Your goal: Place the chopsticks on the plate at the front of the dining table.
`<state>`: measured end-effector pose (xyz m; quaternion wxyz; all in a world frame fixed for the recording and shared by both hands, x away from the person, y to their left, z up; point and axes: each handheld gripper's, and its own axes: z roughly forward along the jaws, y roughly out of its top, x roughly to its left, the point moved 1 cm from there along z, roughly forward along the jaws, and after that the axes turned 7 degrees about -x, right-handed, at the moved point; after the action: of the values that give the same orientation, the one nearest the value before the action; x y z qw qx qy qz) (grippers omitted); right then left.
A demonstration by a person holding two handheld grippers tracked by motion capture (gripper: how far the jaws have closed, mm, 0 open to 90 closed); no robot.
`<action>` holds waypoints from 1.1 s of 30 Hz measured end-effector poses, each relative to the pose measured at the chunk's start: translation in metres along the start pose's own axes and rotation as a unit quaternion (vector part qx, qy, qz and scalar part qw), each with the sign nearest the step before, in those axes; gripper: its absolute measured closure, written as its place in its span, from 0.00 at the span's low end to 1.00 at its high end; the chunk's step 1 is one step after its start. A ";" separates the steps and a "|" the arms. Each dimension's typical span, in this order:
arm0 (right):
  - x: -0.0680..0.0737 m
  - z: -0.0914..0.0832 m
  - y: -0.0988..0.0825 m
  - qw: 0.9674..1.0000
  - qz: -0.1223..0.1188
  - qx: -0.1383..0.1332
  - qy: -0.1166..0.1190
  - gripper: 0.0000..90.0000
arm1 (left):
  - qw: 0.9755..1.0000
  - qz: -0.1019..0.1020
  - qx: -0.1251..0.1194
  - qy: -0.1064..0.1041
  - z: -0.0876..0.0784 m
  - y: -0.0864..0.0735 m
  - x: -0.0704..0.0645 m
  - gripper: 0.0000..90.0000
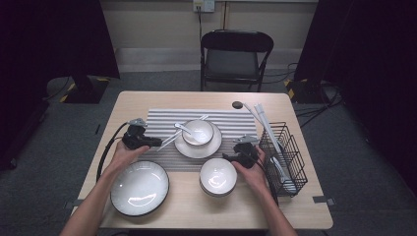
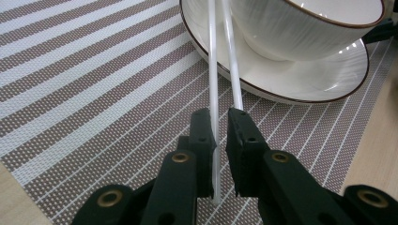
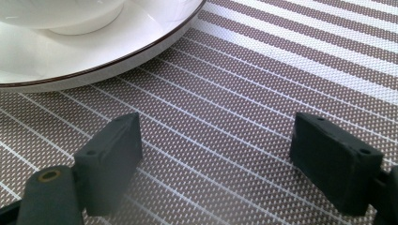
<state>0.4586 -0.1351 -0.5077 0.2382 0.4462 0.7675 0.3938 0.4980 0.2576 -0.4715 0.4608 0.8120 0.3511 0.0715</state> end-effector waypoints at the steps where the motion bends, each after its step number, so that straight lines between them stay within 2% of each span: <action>1: 0.000 0.000 0.000 1.000 0.000 0.000 0.000 0.18 | 1.000 0.000 0.000 0.000 0.000 0.000 0.000 0.90; 5: 0.000 0.000 0.000 1.000 0.002 0.001 -0.001 0.18 | 1.000 0.004 0.008 0.006 0.003 0.001 0.000 0.89; 12: 0.000 0.000 0.000 1.000 0.001 0.001 -0.001 0.18 | 1.000 0.000 0.016 0.002 0.007 0.005 -0.002 0.96; 19: 0.001 0.000 0.000 1.000 0.002 0.000 -0.003 0.18 | 1.000 -0.001 0.014 0.004 0.009 0.006 -0.002 0.96; 23: 0.001 0.000 0.000 1.000 0.002 0.000 -0.003 0.18 | 1.000 0.006 0.017 0.006 0.009 0.007 -0.002 0.96; 33: 0.001 0.000 0.000 1.000 0.003 0.000 -0.004 0.18 | 1.000 0.003 0.007 -0.002 0.013 0.007 -0.001 0.96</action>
<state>0.4579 -0.1343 -0.5076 0.2398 0.4497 0.7654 0.3929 0.5069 0.2452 -0.4729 0.4557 0.8164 0.3480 0.0684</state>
